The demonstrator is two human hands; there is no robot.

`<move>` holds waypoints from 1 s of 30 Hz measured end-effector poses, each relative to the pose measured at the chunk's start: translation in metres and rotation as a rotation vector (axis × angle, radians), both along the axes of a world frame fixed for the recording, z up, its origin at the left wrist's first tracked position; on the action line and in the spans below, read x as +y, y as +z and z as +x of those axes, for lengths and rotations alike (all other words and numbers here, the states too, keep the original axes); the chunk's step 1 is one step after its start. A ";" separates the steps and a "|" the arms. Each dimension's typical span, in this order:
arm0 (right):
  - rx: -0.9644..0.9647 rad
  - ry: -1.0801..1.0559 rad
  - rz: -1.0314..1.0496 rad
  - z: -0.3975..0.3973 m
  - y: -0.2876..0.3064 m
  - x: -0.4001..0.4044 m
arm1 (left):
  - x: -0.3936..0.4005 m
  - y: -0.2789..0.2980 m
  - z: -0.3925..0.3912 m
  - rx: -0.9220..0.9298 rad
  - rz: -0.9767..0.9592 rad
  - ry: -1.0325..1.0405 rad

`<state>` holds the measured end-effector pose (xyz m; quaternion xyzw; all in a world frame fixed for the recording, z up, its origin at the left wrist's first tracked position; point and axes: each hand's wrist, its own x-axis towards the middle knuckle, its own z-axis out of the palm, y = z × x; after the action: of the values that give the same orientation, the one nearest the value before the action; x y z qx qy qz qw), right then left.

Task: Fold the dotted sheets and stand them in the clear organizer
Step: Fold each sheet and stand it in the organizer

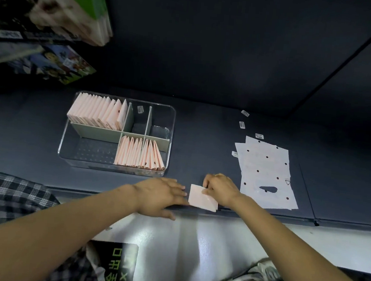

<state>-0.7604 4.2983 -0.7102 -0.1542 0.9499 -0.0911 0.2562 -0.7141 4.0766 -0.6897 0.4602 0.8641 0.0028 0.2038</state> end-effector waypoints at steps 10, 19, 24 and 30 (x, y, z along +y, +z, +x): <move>-0.055 -0.793 -0.695 0.030 0.039 -0.012 | -0.044 0.013 -0.029 0.360 0.054 0.466; 0.006 -0.813 -0.804 0.008 0.079 -0.089 | -0.058 0.008 -0.033 0.347 -0.111 0.314; 0.200 -0.492 -0.452 -0.012 0.085 -0.129 | -0.065 0.011 -0.030 0.350 -0.094 0.338; 0.112 -0.478 -0.221 -0.026 0.079 -0.153 | -0.069 0.012 -0.029 0.357 -0.061 0.342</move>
<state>-0.7865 4.1450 -0.6316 0.0425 0.9564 -0.2434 0.1559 -0.7433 4.0073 -0.6774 0.2939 0.9515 -0.0700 0.0582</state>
